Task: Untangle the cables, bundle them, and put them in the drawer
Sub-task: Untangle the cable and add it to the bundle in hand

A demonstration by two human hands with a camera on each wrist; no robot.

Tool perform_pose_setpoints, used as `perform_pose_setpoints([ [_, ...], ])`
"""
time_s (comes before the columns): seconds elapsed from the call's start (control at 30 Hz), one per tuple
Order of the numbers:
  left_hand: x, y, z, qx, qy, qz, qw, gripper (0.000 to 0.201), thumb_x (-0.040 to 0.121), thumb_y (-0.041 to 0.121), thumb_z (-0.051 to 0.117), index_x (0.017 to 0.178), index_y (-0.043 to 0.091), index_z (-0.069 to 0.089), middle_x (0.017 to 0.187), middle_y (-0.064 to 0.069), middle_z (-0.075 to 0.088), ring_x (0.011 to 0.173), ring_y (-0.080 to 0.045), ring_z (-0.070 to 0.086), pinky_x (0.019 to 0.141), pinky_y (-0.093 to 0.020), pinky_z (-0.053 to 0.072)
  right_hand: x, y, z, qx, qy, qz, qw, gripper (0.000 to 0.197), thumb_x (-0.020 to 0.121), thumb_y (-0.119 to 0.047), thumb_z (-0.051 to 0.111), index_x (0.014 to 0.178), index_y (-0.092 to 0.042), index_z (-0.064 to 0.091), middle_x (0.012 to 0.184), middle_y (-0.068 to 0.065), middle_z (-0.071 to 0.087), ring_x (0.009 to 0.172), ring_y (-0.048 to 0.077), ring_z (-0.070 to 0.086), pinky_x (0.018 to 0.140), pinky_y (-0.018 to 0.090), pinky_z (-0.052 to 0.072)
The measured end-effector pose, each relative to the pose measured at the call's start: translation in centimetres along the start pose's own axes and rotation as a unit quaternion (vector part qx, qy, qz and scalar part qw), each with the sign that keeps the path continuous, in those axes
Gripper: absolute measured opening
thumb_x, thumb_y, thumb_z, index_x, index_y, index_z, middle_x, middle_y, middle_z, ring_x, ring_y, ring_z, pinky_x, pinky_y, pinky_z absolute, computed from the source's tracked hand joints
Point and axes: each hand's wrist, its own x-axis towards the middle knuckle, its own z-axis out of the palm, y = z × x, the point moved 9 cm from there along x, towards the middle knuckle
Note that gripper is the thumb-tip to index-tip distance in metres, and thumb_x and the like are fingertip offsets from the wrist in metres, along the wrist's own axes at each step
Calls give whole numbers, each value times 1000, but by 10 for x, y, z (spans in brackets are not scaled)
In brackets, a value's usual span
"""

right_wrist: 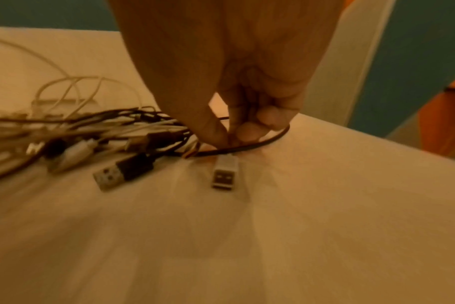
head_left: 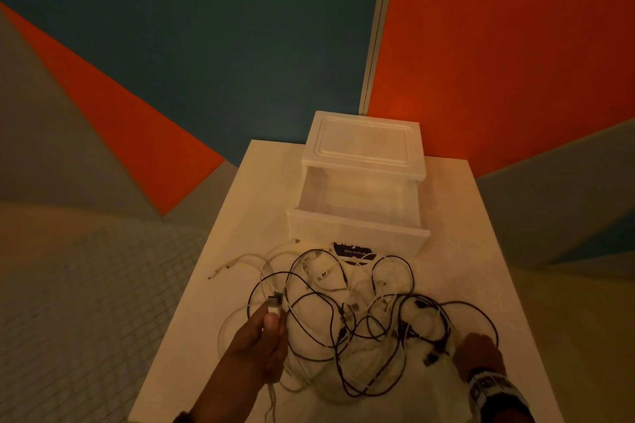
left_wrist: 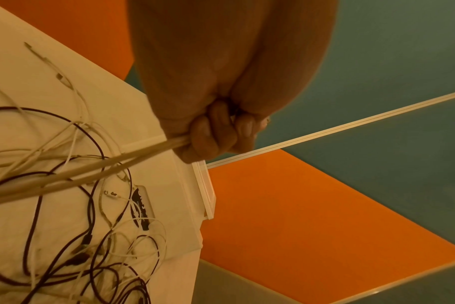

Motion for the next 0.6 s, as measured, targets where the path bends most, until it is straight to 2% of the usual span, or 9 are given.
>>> perform_pose_setpoints([
  [0.03,-1,1,1,3,8,-3,1000,23,76,51,68,69,29,65,53,5,37,37,-2,31,39,-16,23,1,2,-3,19,3,14,1000,30,94,-30,48,112,-8,56,124,12,56,112,26,56,91,32,47],
  [0.1,1,1,-1,1,16,-6,1000,33,99,31,47,72,28,65,53,5,36,38,-2,29,39,-16,23,2,2,-13,113,18,32,993,29,96,-21,48,110,2,56,117,23,58,107,37,56,86,37,45],
  [0.17,1,4,0,3,21,-9,1000,26,101,21,37,85,19,57,52,8,40,38,-1,32,39,-16,22,-2,-1,-30,189,65,23,980,21,97,-15,45,104,3,53,102,27,57,95,40,54,83,42,43],
  [0.23,3,5,1,9,16,-4,1000,19,100,24,39,89,11,48,51,9,41,38,-1,33,40,-17,21,-16,-11,-52,246,108,-11,963,14,98,-14,43,92,-3,48,83,17,52,78,32,49,75,42,42],
  [0.33,5,6,1,16,9,0,1000,23,101,27,41,87,9,46,52,8,38,39,-1,34,42,-18,22,-41,-28,-84,326,142,-87,931,10,99,-12,45,93,-4,49,79,17,59,66,28,51,69,38,45],
  [0.43,7,7,-2,14,7,-4,1000,24,101,25,38,83,9,45,54,7,36,41,-2,32,42,-19,24,-73,-48,-127,466,88,-154,867,15,96,-4,51,107,-12,54,77,20,64,66,28,54,60,35,50],
  [0.5,11,3,-8,-13,4,-16,1000,27,103,22,34,85,10,50,55,7,42,42,-2,36,42,-19,29,-103,-71,-160,506,24,-220,834,17,91,-5,55,96,-14,68,77,17,67,68,29,57,51,28,49],
  [0.57,12,5,-8,-27,-1,-22,999,26,104,22,34,93,9,53,55,3,48,43,-3,40,43,-19,33,-139,-92,-203,562,-45,-275,778,22,84,-11,52,87,-13,74,89,15,72,78,27,66,58,27,55],
  [0.6,12,8,-6,-11,-3,-17,1000,24,103,24,37,95,8,53,55,4,49,43,-4,39,44,-20,32,-150,-96,-226,584,-63,-313,746,26,82,-12,48,92,-11,73,96,14,73,82,26,68,64,27,57],
])
